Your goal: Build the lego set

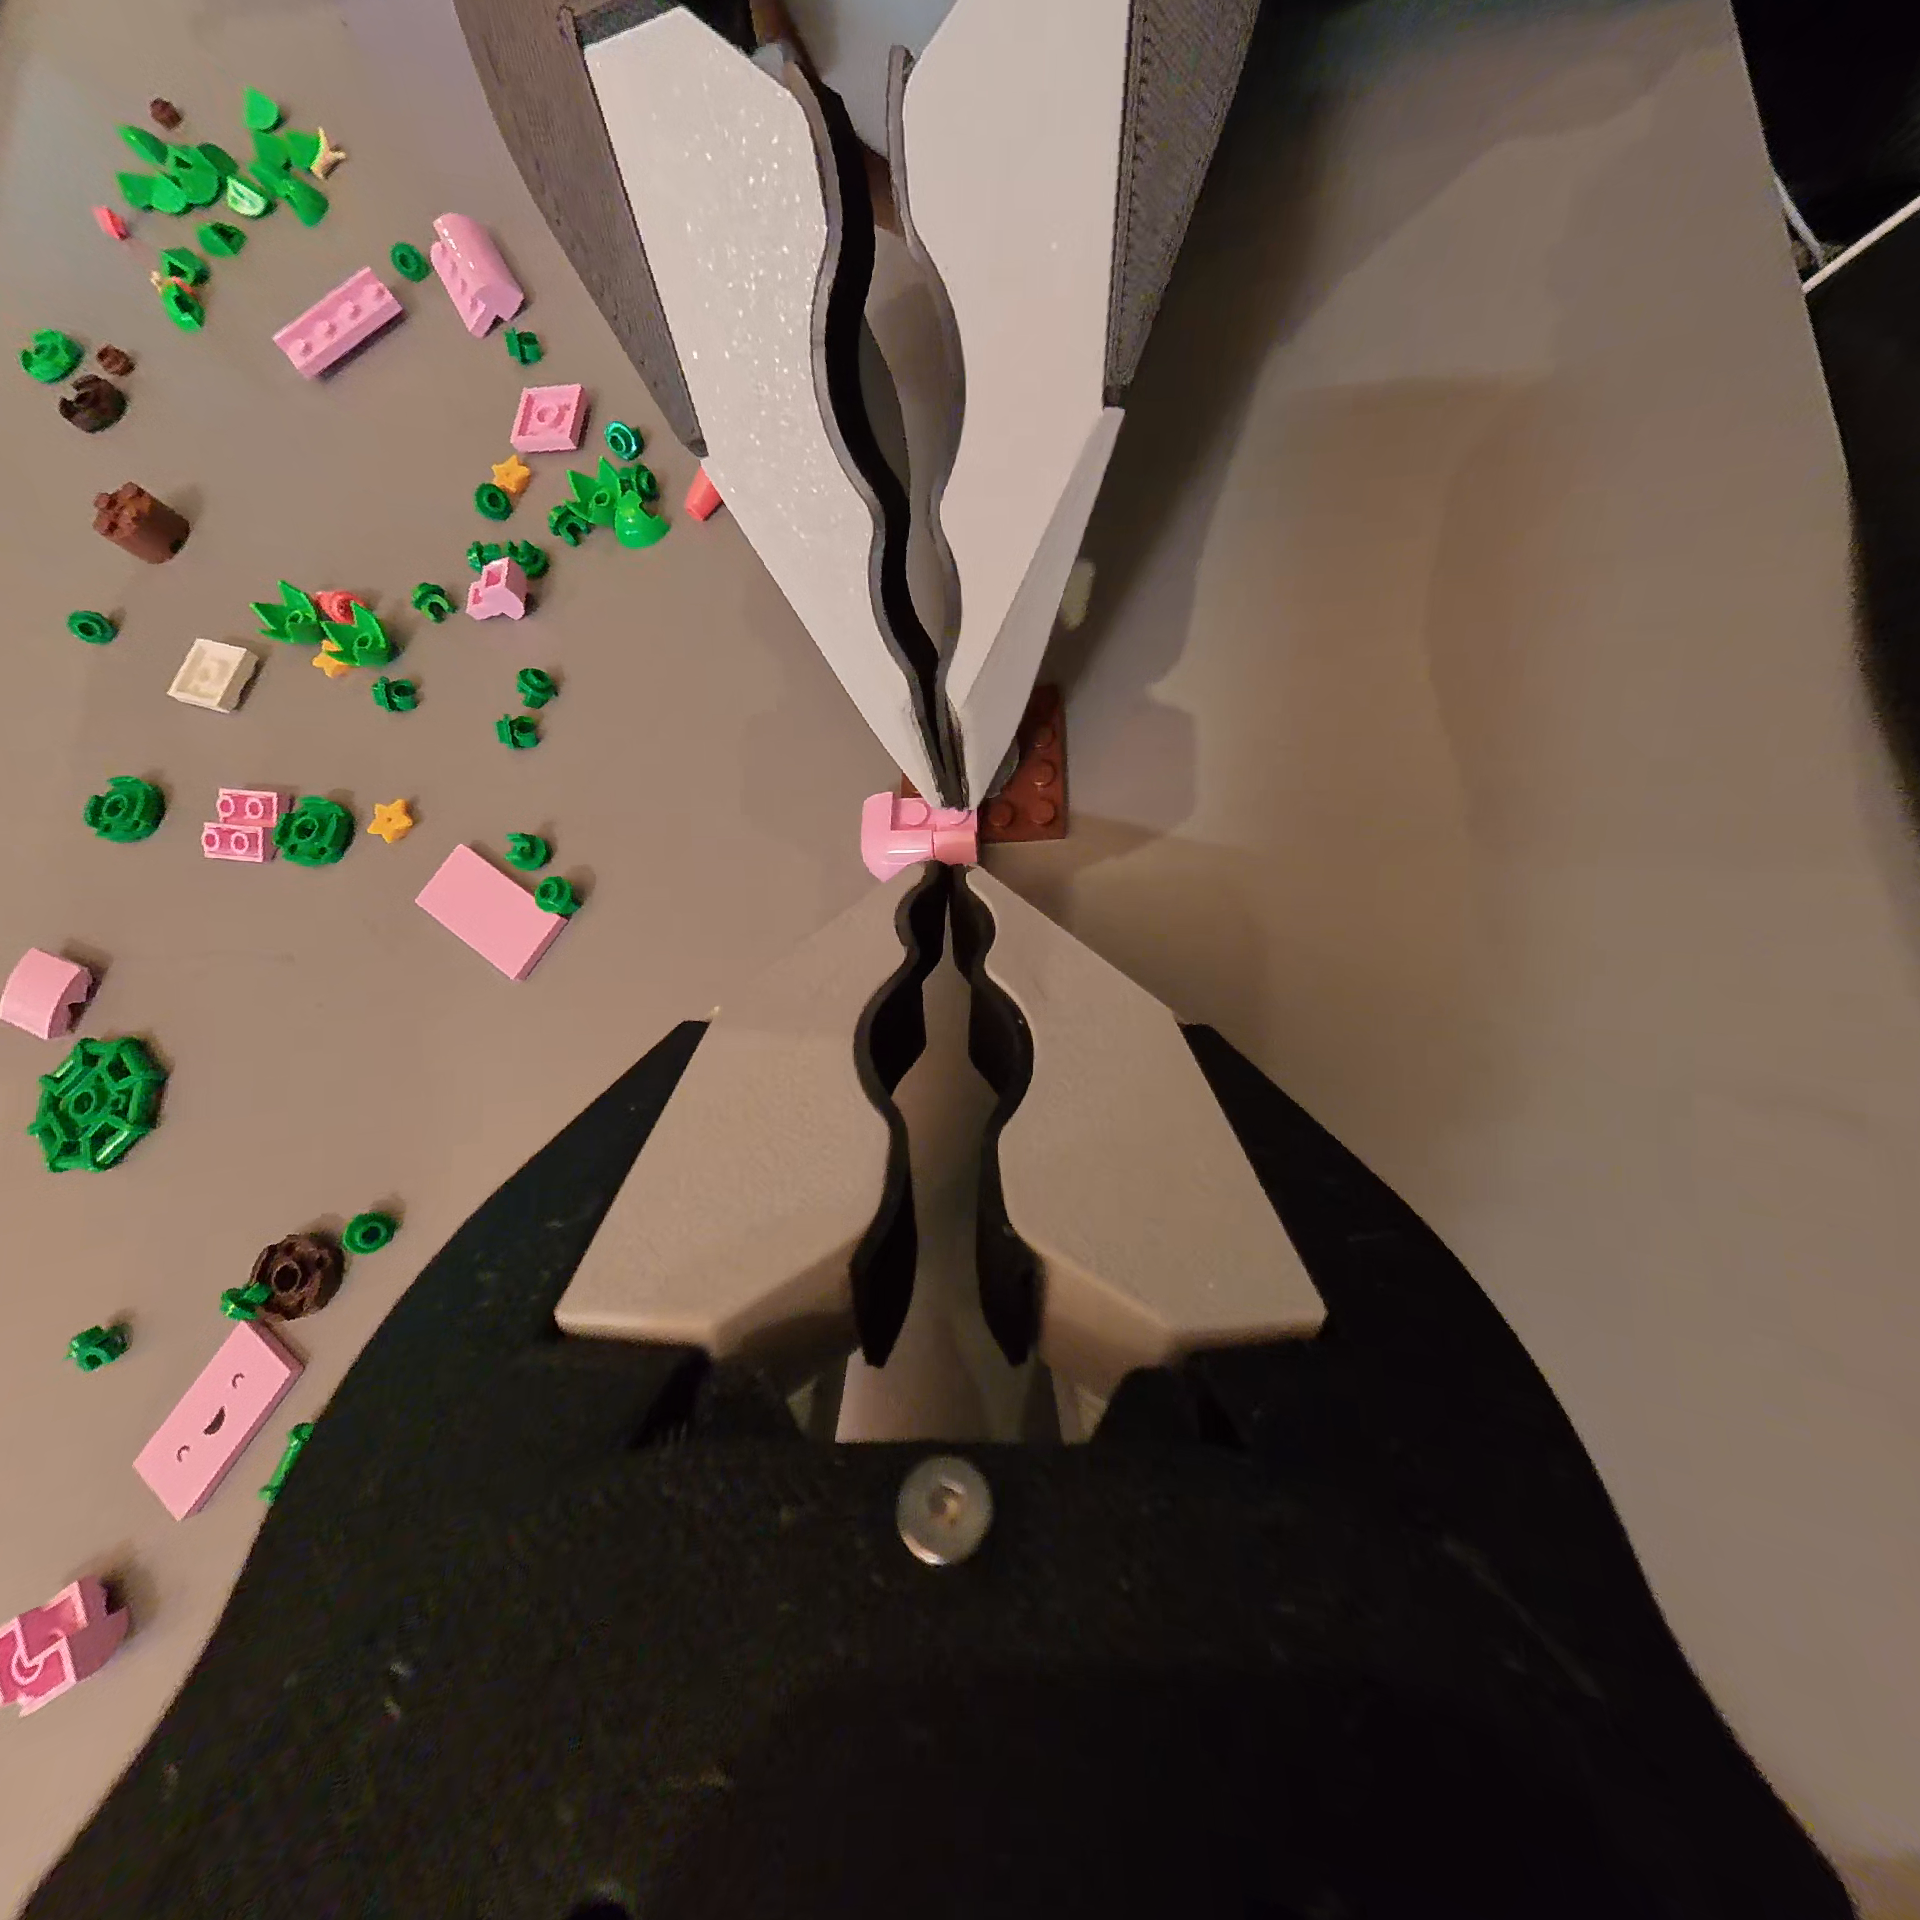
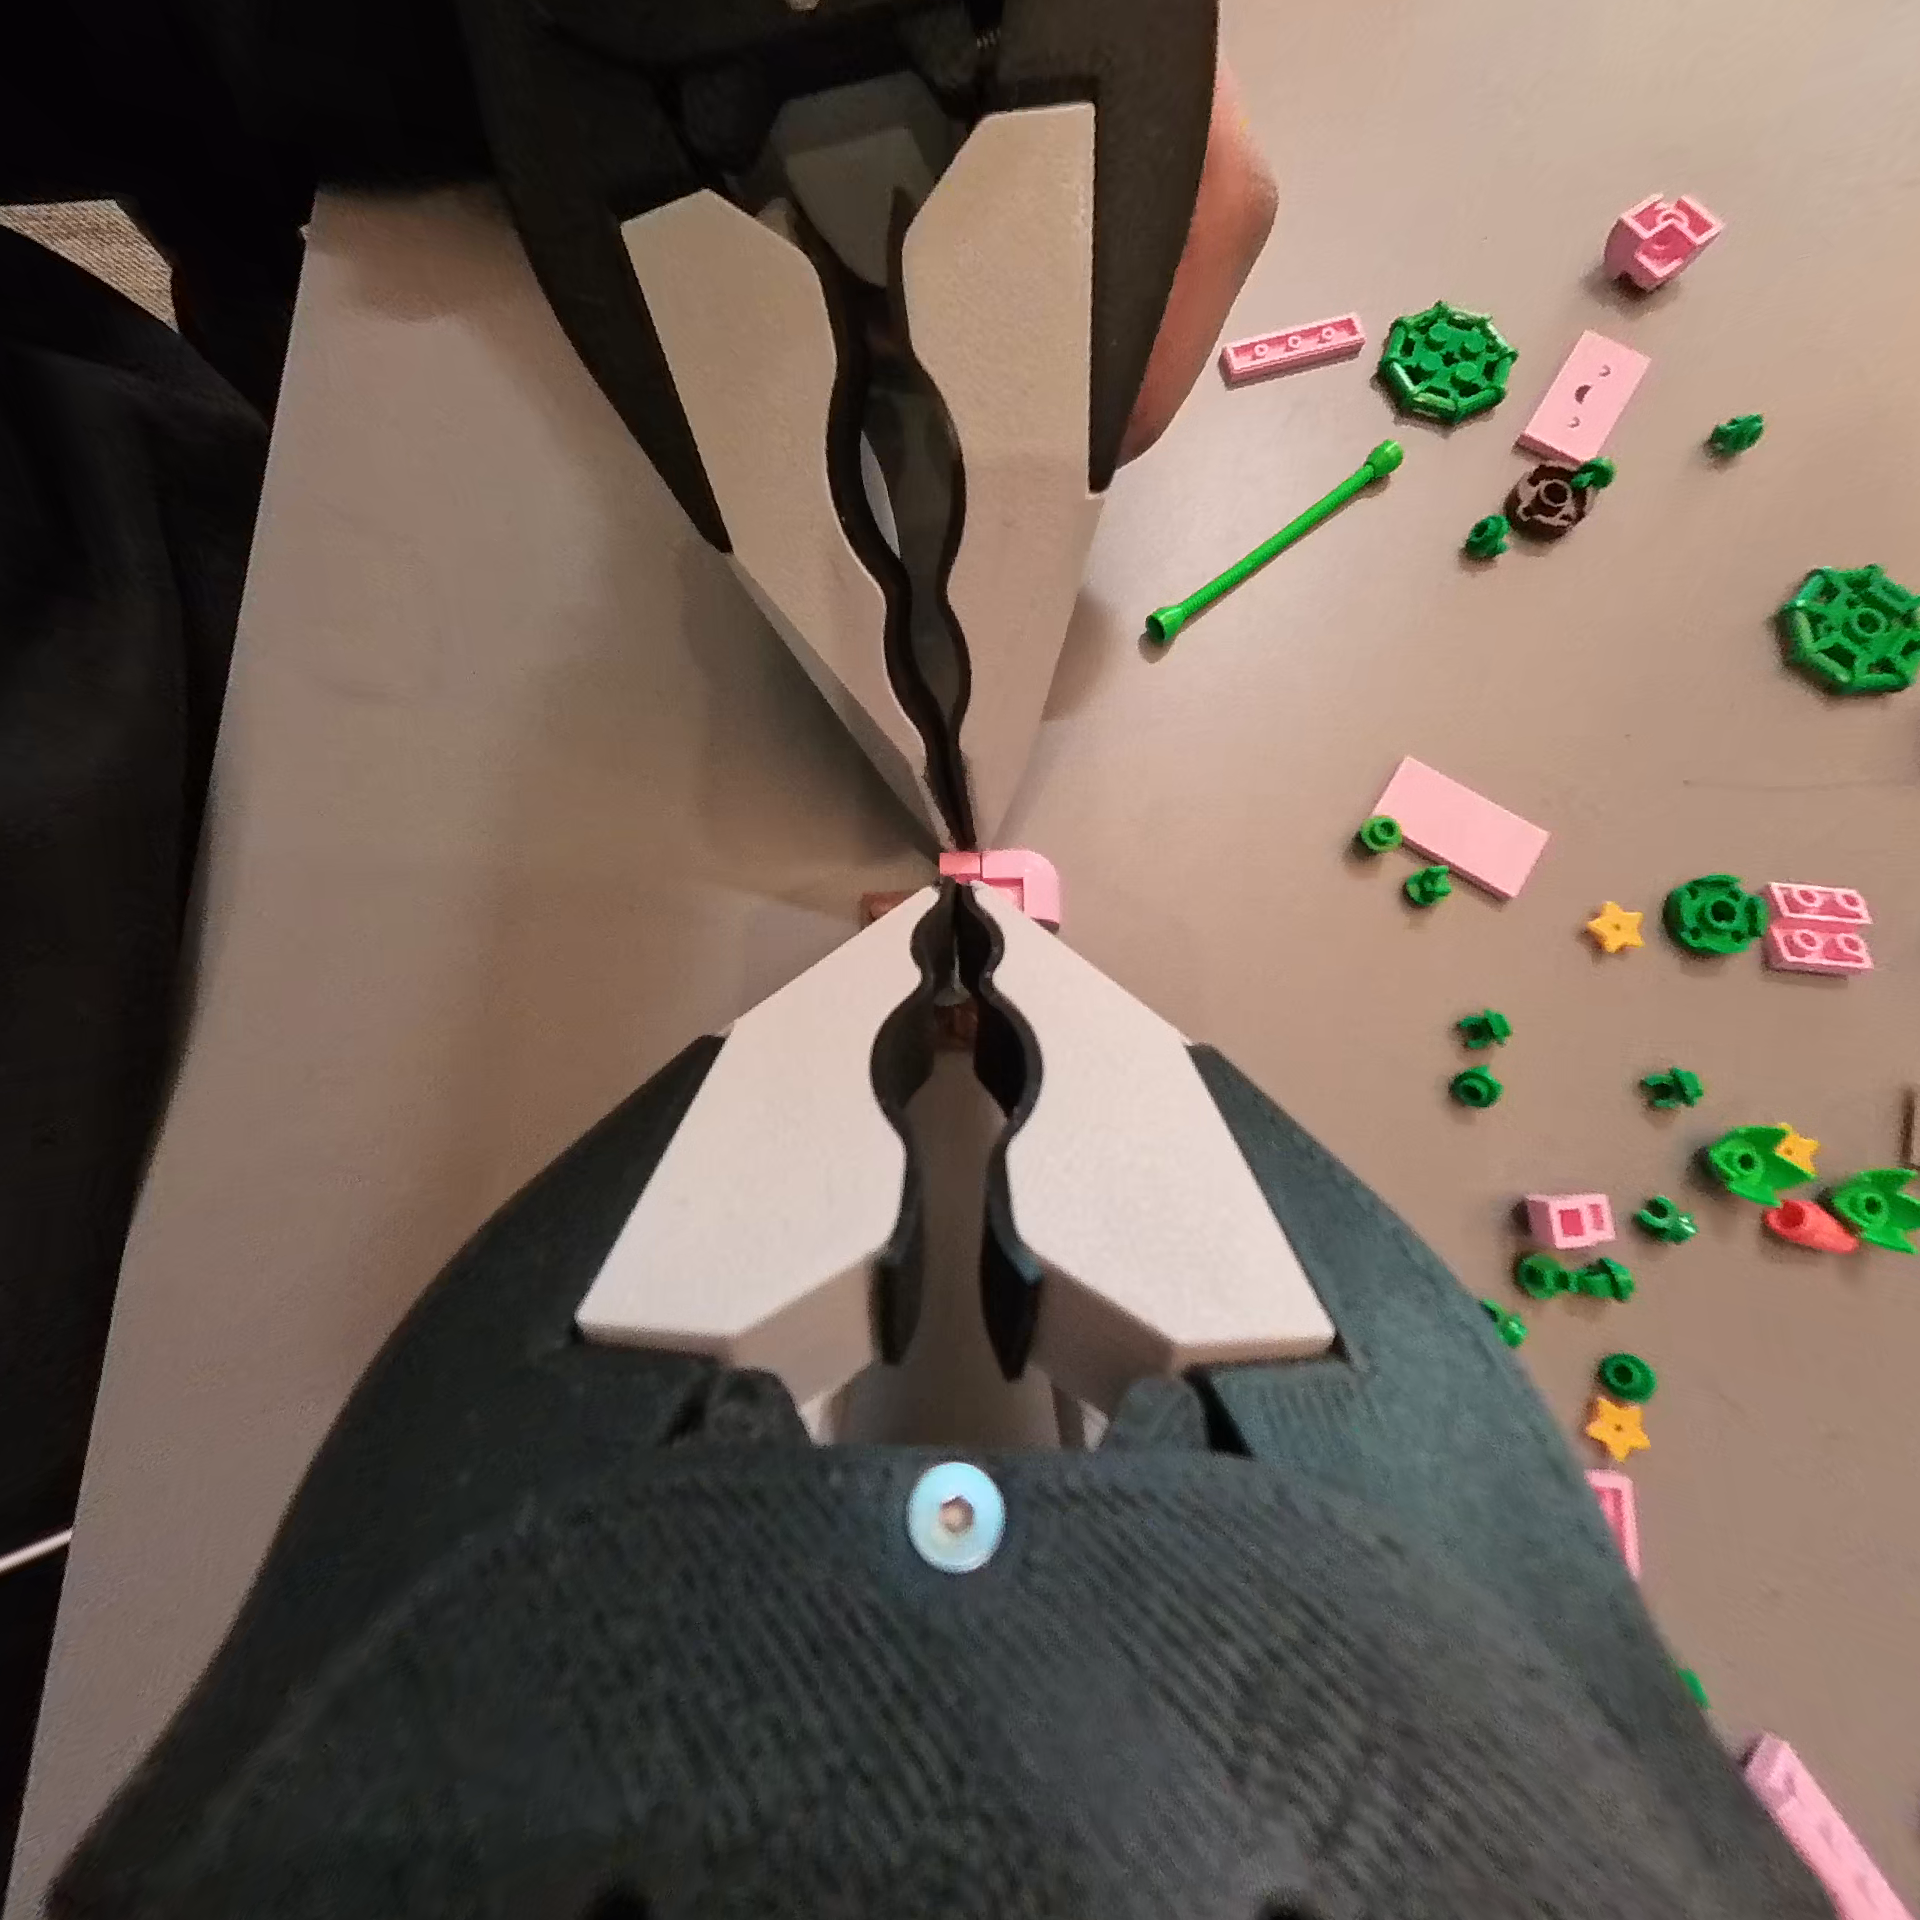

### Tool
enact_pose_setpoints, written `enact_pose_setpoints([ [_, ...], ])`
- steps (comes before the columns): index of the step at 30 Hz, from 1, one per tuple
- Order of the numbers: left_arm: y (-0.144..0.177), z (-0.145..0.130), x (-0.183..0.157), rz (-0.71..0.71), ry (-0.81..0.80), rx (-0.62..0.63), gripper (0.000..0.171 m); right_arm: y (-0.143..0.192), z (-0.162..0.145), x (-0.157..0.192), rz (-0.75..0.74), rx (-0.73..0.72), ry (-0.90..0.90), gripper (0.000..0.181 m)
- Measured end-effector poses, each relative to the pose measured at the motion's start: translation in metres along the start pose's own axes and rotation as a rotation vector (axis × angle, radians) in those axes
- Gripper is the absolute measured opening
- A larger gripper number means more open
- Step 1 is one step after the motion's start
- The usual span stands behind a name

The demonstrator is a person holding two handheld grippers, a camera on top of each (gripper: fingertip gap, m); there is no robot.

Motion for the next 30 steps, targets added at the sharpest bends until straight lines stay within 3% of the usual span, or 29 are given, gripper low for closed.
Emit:
enact_pose_setpoints([
  [30,-0.0003,0.0011,-0.0006,0.005,-0.016,-0.007,0.0,0.0002,-0.002,-0.0016,0.03,-0.018,-0.068,0.0],
])
Point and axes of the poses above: each gripper's, where its closed fingertips meet, y back along the fingers, z out of its top, x = y × z across the jaws, the point moved 5 cm from there along y, back along the fingers, and after that the axes turned 5 degrees about -x, right-handed, at the moved point
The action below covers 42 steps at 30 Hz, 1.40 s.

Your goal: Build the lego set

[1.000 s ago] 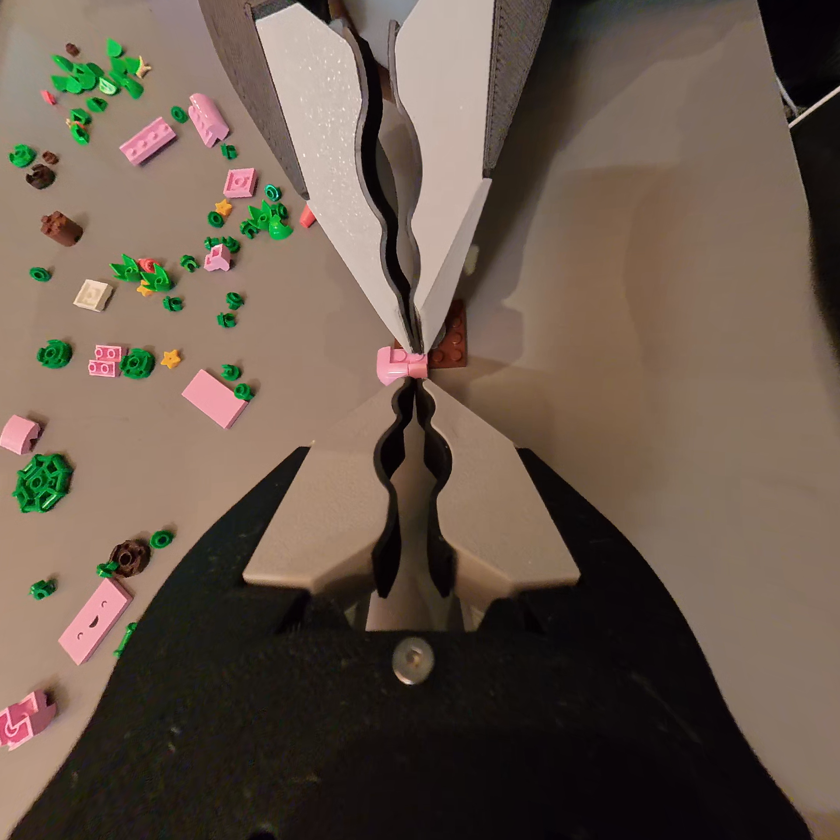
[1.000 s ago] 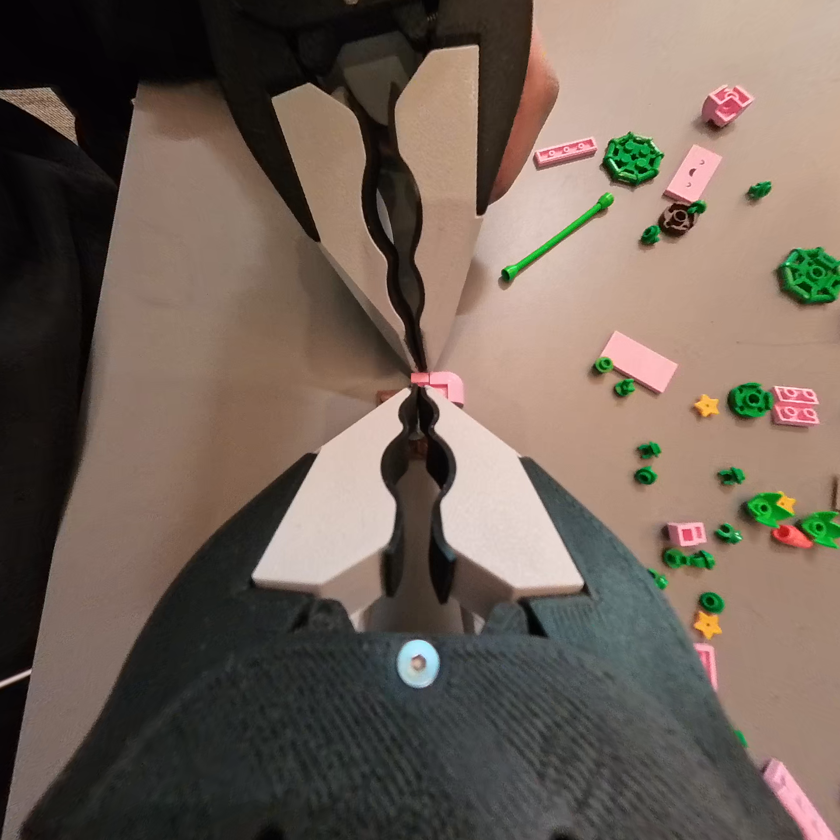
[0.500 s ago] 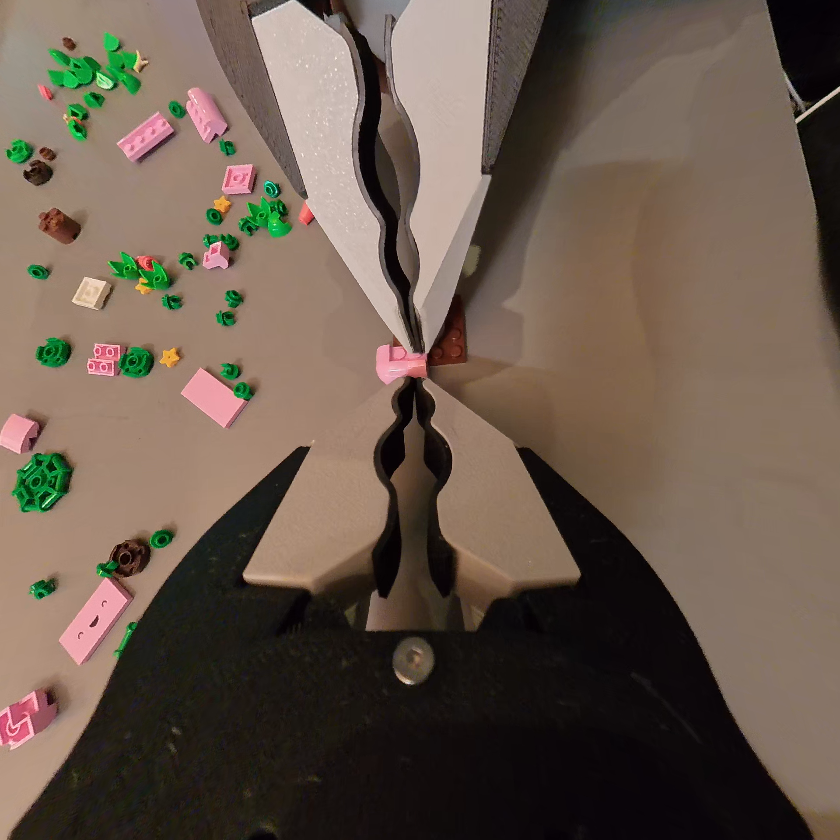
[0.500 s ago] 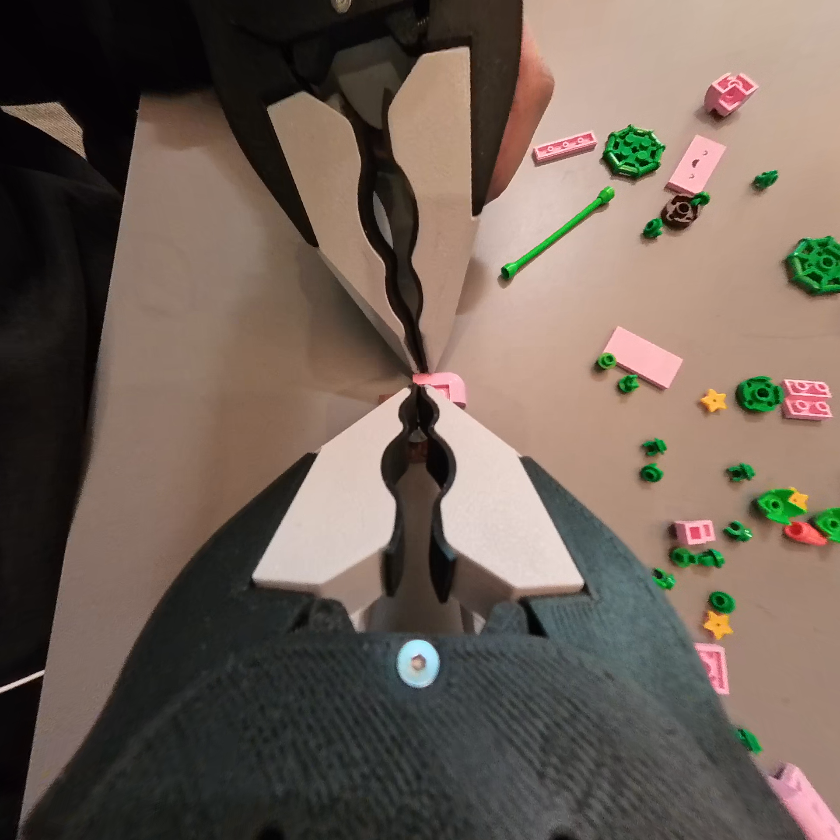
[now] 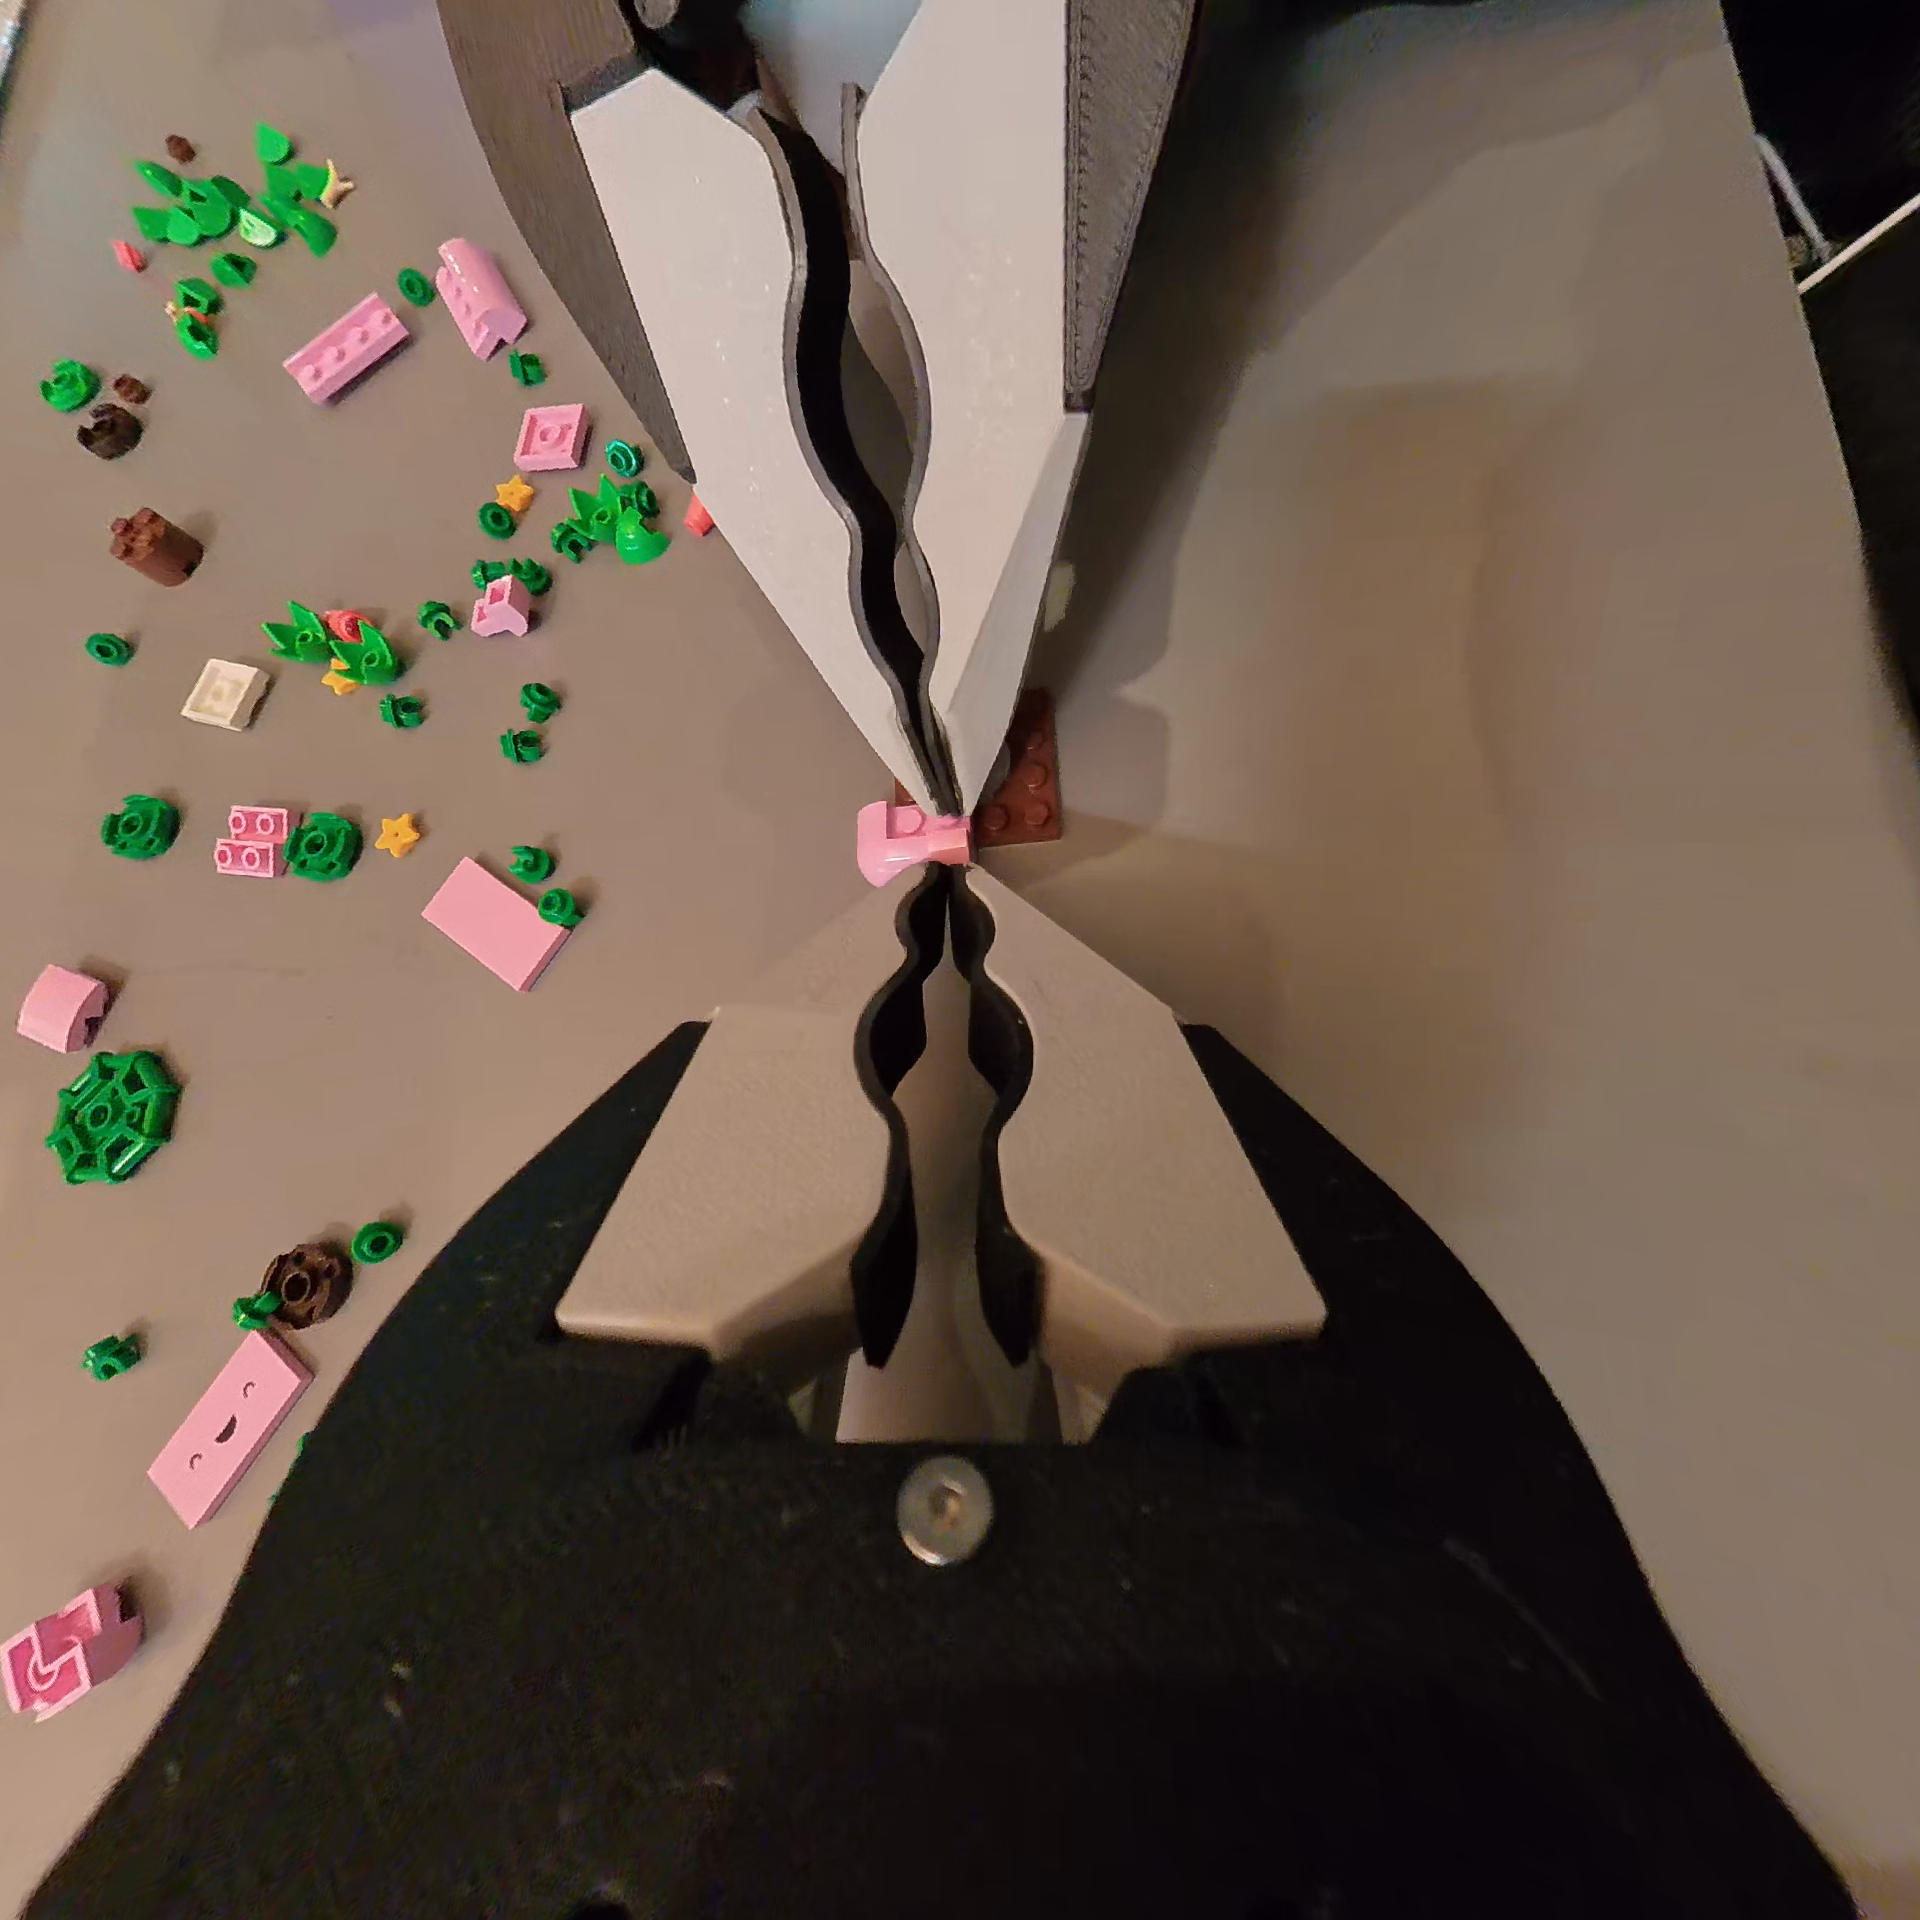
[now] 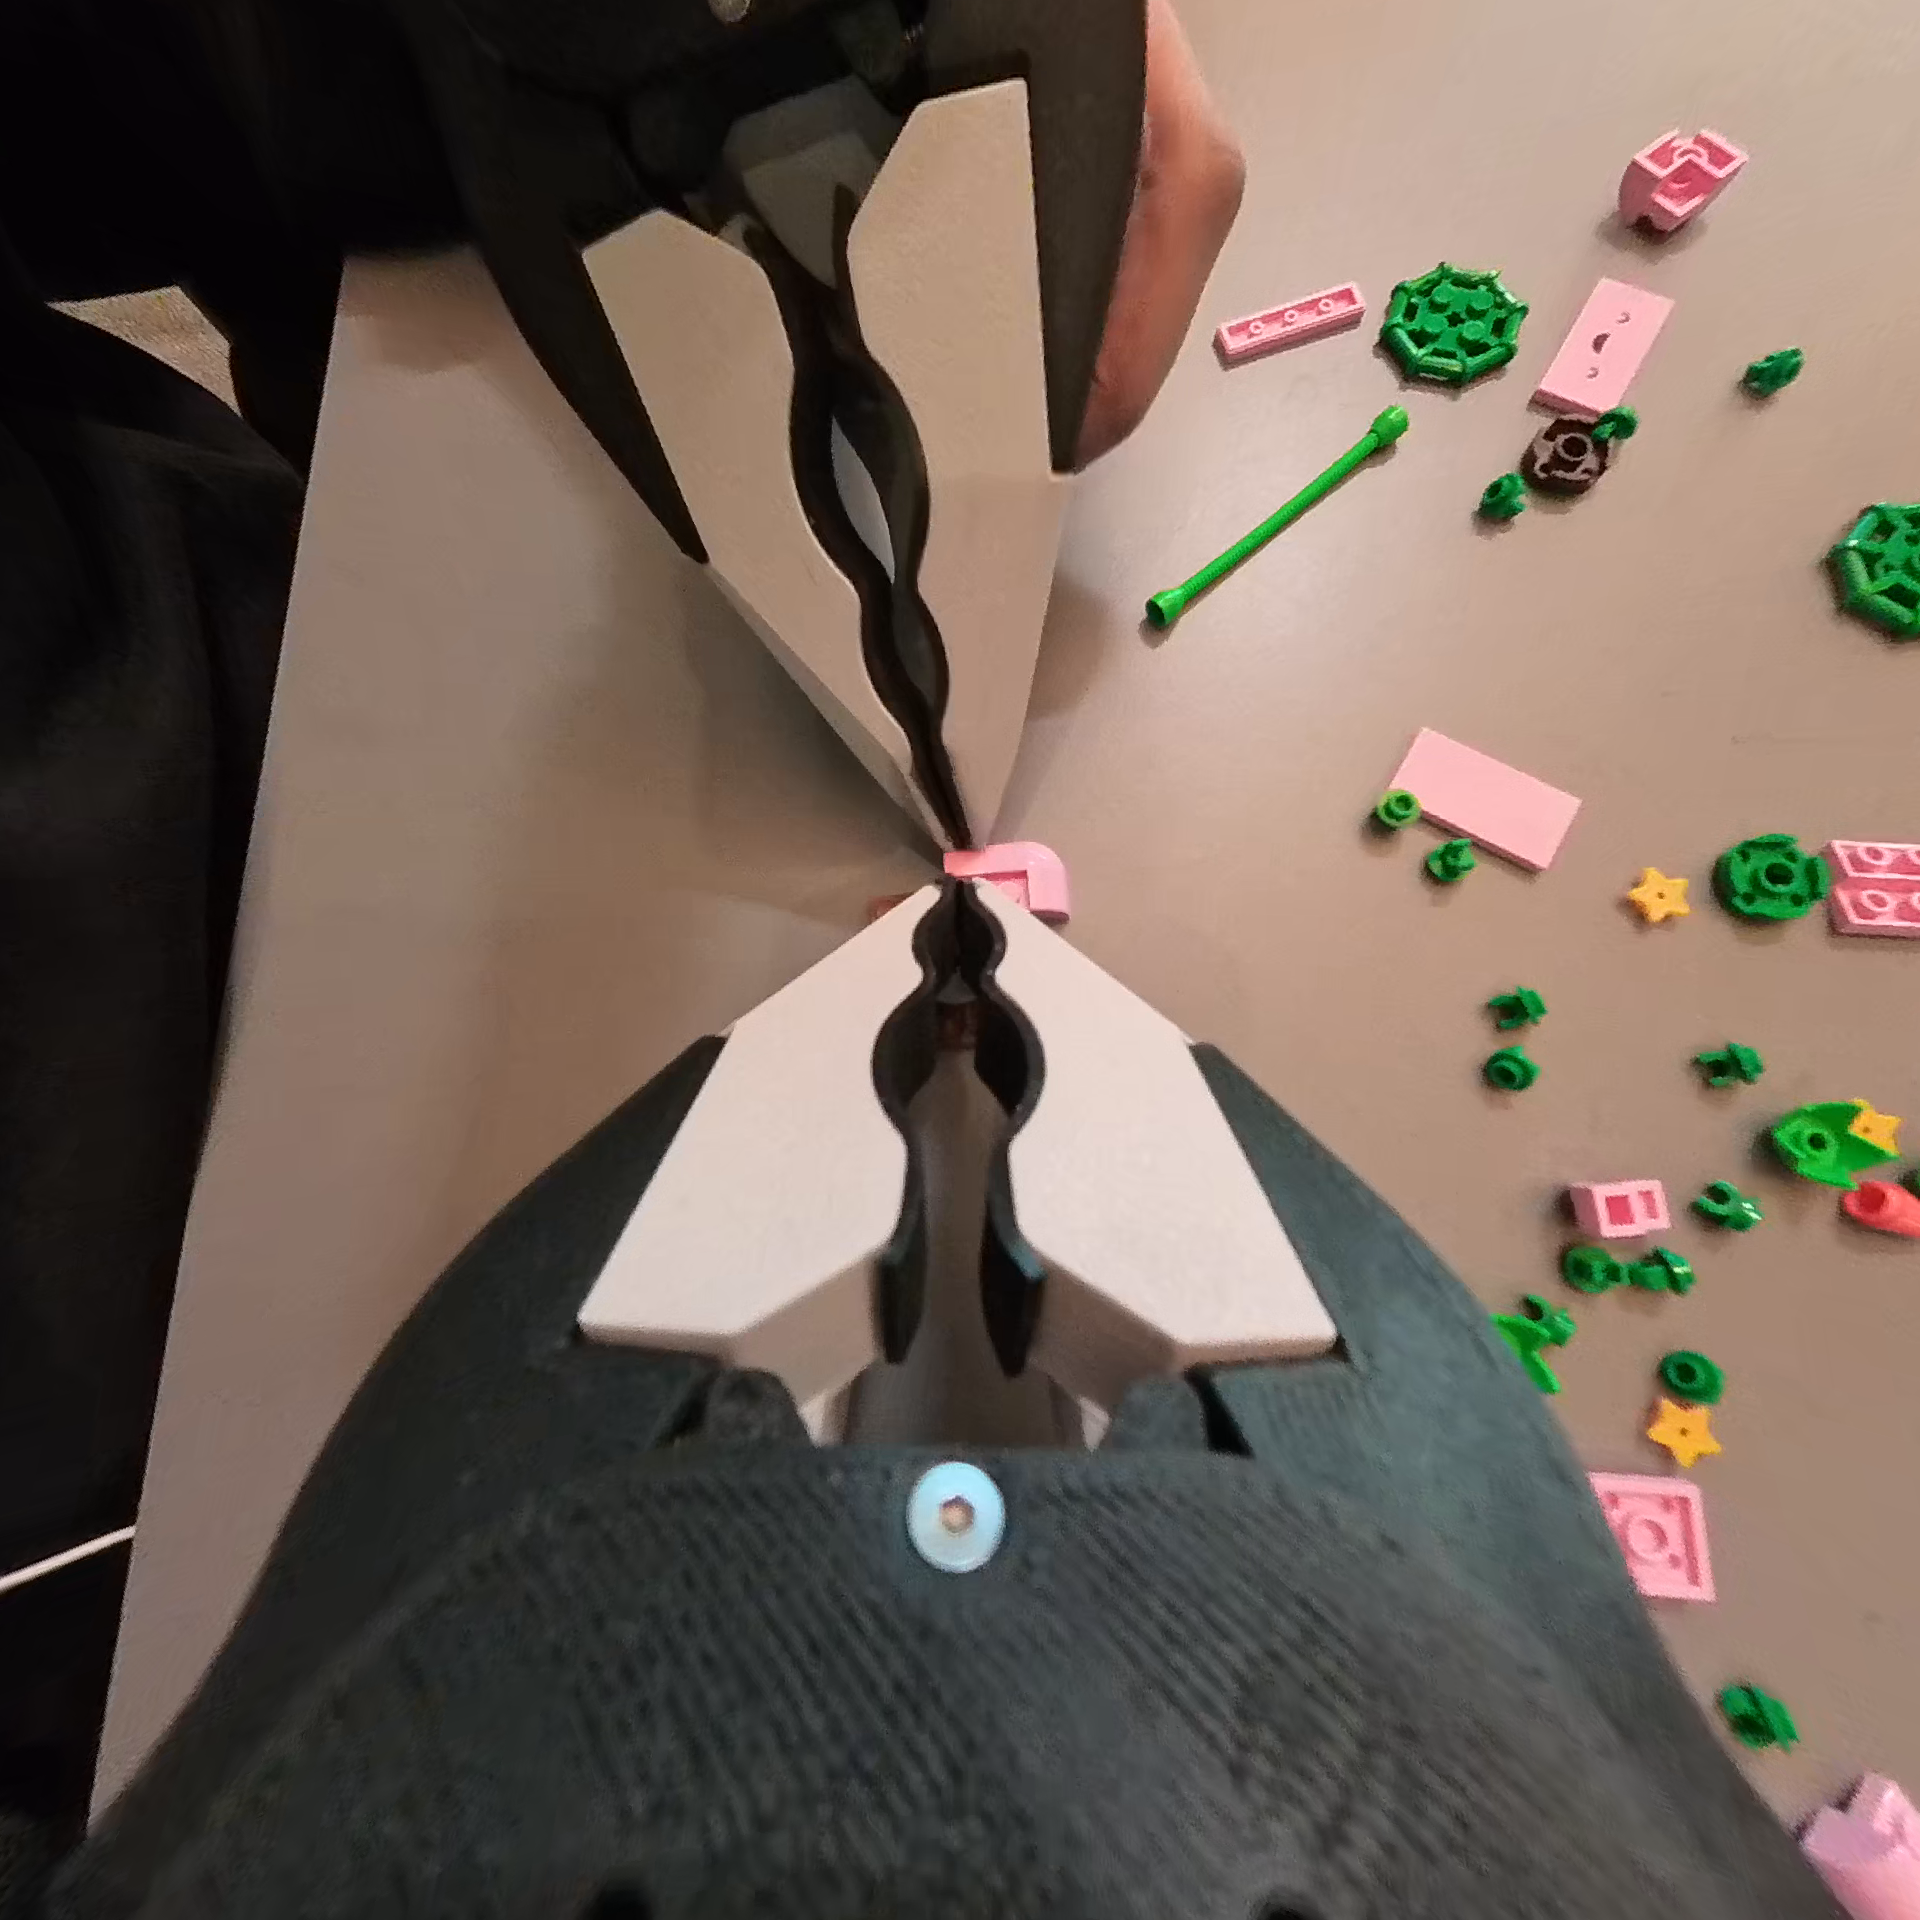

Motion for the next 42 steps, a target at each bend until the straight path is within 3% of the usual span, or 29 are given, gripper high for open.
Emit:
enact_pose_setpoints([
  [10,-0.002,-0.001,0.0,0.014,-0.012,0.018,0.0,-0.002,0.0,0.0,0.022,-0.01,-0.039,0.0],
  [14,-0.002,-0.001,0.0,0.013,-0.011,0.018,0.0,-0.003,0.002,0.002,-0.029,0.017,0.062,0.0],
  [18,-0.003,-0.002,-0.001,0.014,-0.016,0.03,0.0,0.013,0.013,0.001,-0.058,-0.099,0.122,0.0],
  [20,-0.002,-0.002,-0.001,0.011,-0.011,0.027,0.0,0.024,0.02,-0.001,-0.059,-0.164,0.1,0.021],
  [22,-0.002,-0.001,0.0,0.004,0.001,0.018,0.0,0.023,0.015,-0.003,-0.051,-0.136,0.076,0.042],
  [26,0.001,0.001,0.002,0.001,0.023,-0.011,0.0,0.009,-0.001,-0.002,-0.024,-0.013,0.051,0.056],
  [32,0.007,0.004,0.008,0.005,0.074,-0.065,0.007,0.001,-0.009,0.0,-0.018,0.045,0.066,0.047],
  [33,0.008,0.004,0.008,-0.001,0.088,-0.076,0.012,0.0,-0.009,0.0,-0.028,0.047,0.079,0.039],
  [38,0.004,0.001,0.006,-0.026,0.1,-0.035,0.037,-0.001,-0.009,0.004,-0.008,0.051,0.117,0.037],
  [42,-0.001,-0.002,-0.001,-0.017,0.024,0.021,0.033,-0.003,-0.008,0.008,0.004,0.053,0.141,0.03],
])
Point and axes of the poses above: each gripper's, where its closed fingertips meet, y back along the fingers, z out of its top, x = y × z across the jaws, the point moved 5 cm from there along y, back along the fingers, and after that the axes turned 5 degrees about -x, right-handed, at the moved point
